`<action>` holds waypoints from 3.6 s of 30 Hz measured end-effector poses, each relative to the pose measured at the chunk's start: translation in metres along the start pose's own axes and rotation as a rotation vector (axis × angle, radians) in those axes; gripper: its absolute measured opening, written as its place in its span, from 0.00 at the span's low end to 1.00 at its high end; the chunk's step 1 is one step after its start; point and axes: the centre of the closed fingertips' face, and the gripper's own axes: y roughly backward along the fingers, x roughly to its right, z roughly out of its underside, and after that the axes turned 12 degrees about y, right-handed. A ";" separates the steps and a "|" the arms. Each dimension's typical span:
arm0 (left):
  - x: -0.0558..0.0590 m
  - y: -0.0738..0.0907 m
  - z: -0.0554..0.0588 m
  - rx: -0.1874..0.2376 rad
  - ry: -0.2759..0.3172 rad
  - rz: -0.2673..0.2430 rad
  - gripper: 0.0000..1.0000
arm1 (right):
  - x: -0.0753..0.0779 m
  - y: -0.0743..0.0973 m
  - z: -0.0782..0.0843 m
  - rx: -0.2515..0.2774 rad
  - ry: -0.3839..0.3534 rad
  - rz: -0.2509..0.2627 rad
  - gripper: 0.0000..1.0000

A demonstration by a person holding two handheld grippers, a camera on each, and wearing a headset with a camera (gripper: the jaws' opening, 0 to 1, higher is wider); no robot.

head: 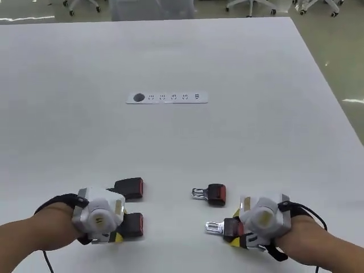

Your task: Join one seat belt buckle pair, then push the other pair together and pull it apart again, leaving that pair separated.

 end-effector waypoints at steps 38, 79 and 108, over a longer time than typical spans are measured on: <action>0.003 -0.003 0.001 0.013 0.004 0.079 0.33 | 0.006 -0.051 -0.099 0.054 0.032 0.015 0.35; 0.001 -0.004 -0.002 0.059 0.009 0.102 0.33 | 0.016 -0.081 -0.151 0.136 0.061 0.023 0.33; -0.003 0.000 0.000 0.112 0.017 0.096 0.31 | 0.021 -0.087 -0.165 0.163 0.094 0.016 0.32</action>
